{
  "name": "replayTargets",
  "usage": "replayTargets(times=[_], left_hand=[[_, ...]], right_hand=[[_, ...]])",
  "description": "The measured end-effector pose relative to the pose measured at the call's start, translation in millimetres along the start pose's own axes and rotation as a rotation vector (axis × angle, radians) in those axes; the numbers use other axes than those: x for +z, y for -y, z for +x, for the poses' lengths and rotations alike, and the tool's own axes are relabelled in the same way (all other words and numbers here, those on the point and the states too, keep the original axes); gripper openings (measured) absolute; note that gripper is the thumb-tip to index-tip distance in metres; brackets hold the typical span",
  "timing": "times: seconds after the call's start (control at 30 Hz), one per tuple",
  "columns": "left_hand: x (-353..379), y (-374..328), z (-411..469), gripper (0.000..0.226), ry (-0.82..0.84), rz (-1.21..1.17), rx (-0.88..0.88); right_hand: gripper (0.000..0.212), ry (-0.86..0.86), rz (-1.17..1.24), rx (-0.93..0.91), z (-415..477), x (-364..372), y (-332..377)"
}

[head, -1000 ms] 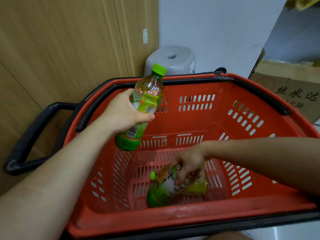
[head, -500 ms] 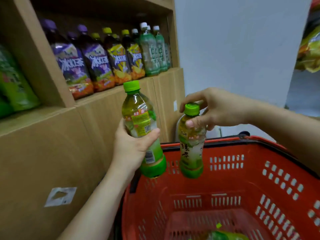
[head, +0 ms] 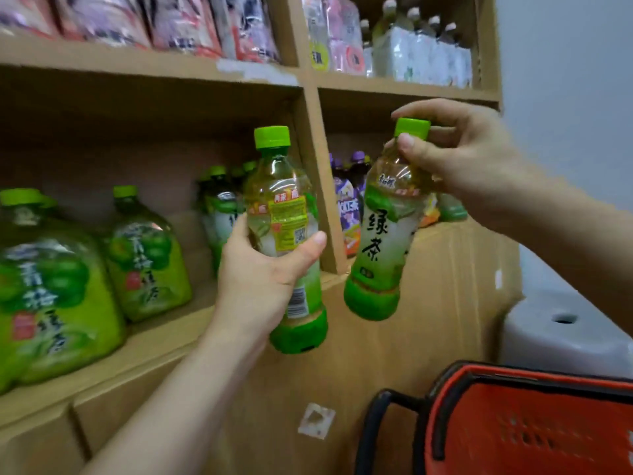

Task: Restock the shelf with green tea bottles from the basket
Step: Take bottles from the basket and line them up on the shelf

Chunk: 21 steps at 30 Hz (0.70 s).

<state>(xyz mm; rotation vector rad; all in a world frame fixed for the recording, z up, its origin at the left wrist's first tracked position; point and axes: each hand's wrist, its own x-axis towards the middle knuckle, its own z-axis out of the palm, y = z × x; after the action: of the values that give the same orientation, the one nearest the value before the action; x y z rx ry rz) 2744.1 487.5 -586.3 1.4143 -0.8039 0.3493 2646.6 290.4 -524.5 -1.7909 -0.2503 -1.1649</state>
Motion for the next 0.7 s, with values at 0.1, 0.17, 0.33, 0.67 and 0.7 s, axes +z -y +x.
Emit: replayTargets(times=[0.1,0.17,0.33,0.67,0.7], left_hand=[[-32,-4,27,0.036,-0.055,0.052,-0.018],[-46,-1,39,0.034,-0.078,0.072,-0.04],[-61,24,57,0.038,-0.121,0.053,-0.109],[-67,52,76,0.067,0.003,0.087,-0.166],[-70,54,76,0.064,0.018,0.154,-0.153]], right_hand=[[0.021,-0.025,0.063,-0.022,23,39,10],[0.021,-0.026,0.056,-0.025,33,64,10],[0.021,-0.017,0.005,-0.037,50,114,-13],[0.098,0.272,-0.14,-0.013,44,138,-51],[0.106,0.27,-0.102,-0.007,39,140,-58]])
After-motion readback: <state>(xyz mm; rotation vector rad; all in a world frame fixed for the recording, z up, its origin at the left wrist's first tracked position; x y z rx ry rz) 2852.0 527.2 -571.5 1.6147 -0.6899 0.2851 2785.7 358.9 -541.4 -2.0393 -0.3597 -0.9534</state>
